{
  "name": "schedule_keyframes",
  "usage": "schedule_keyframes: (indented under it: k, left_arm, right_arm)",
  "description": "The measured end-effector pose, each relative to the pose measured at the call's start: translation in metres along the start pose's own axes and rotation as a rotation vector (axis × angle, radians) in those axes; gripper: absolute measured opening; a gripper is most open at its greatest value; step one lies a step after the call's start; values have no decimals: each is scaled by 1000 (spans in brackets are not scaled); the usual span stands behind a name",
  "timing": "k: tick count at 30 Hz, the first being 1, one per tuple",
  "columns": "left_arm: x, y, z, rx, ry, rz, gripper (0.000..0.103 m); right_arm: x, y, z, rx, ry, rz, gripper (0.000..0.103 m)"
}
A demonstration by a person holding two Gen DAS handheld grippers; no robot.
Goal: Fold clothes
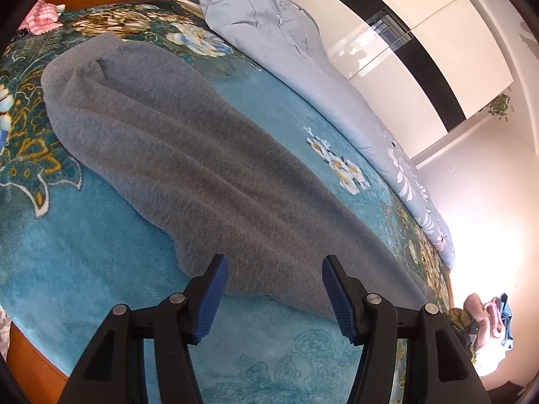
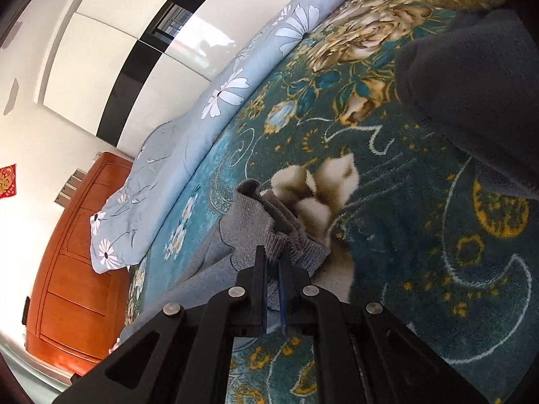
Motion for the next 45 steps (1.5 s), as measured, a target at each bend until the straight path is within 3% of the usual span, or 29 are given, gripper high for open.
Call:
schedule_keyframes:
  k: [3, 5, 7, 11, 14, 21, 24, 33, 34, 35, 36, 41, 45]
  left_arm:
    - [2, 1, 6, -5, 13, -6, 62]
    - [3, 2, 12, -4, 19, -20, 62]
    - [3, 3, 18, -6, 23, -36, 62]
    - [7, -13, 31, -11, 53, 5, 62]
    - [11, -27, 39, -22, 67, 51, 62]
    - [15, -34, 48, -5, 76, 64, 62]
    - [14, -37, 51, -8, 69, 70, 63]
    - [26, -66, 75, -1, 104, 161, 65]
    - [27, -69, 78, 3, 107, 169, 65]
    - [29, -72, 81, 11, 108, 176, 65]
    - [30, -74, 84, 18, 109, 181, 65]
    - [37, -75, 102, 20, 127, 199, 69]
    - [33, -66, 82, 115, 108, 153, 69]
  right_arm:
    - [5, 3, -9, 22, -18, -24, 14]
    - [8, 4, -16, 37, -30, -39, 33]
    - [11, 4, -19, 48, -34, -48, 39]
    - [10, -3, -7, 12, -29, 2, 40]
    - [5, -4, 1, 12, -41, 33, 51]
    - [11, -5, -3, -42, -45, 95, 54]
    - [10, 2, 0, -32, -41, 82, 64]
    - [0, 0, 16, 17, -69, 127, 64]
    - [-1, 1, 16, 16, -79, 139, 54]
    - [-2, 1, 16, 16, -82, 149, 31]
    - [-3, 3, 15, 20, -79, 151, 24]
    - [-15, 45, -8, 53, -115, 40, 19]
    - [-19, 119, -31, 84, -144, -133, 19]
Point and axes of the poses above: each gripper's, at about its wrist camera, not at the fingertips, and z roughly the way its jaws point, y to its left, x to its underside, the point moved 6 cm from there along z, roughly the way its jaws point, and after that the axes turned 9 degrees about y, right-handed, at the moved point
